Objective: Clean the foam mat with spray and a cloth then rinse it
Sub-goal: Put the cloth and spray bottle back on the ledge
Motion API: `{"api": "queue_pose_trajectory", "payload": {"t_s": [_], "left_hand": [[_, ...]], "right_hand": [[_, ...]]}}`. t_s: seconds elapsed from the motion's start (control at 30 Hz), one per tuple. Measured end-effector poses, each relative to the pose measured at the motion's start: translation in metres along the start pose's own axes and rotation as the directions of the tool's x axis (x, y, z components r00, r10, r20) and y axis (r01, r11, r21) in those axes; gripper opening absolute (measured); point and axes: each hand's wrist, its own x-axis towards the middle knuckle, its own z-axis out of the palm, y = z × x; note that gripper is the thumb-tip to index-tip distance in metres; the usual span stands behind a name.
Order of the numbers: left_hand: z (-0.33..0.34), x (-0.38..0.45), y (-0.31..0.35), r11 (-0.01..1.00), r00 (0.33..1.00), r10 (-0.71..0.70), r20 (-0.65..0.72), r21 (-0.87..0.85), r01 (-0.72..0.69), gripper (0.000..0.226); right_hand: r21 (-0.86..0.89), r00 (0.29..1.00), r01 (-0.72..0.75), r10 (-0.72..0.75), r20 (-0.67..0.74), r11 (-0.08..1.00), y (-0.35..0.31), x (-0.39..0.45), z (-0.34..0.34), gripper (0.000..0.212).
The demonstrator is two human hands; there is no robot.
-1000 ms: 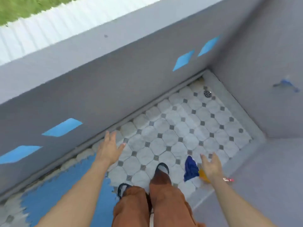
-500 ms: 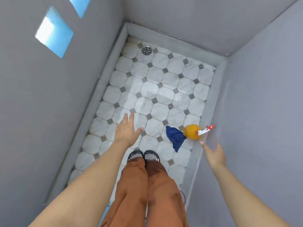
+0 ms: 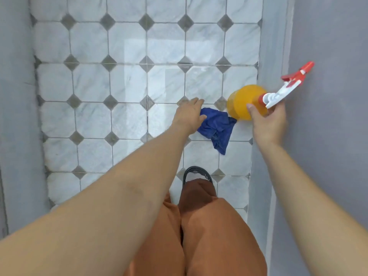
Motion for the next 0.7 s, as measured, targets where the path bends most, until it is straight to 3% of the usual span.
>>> {"api": "queue_pose_trajectory", "payload": {"t_s": [0.2,0.3,0.5,0.7], "left_hand": [[0.051,0.043,-0.001,0.987,0.996,0.082,-0.024,0.141,-0.078,0.06],[0.052,0.042,0.008,0.975,0.997,0.06,0.05,0.21,-0.069,0.033],[-0.02,-0.031,0.015,0.981,0.994,-0.012,0.11,-0.191,0.033,0.026],[-0.168,-0.133,0.033,0.885,0.983,-0.184,0.01,-0.434,0.17,0.029]], "right_hand": [[0.068,0.989,0.04,-0.03,-0.145,0.997,0.018,0.015,0.02,0.056],[0.023,0.988,0.028,-0.024,-0.155,0.999,0.01,0.012,0.017,0.048],[-0.045,0.997,0.012,-0.015,-0.077,0.999,-0.047,-0.035,-0.019,0.041],[-0.027,0.998,0.059,-0.059,0.004,0.998,-0.172,-0.091,-0.091,0.032]]}}
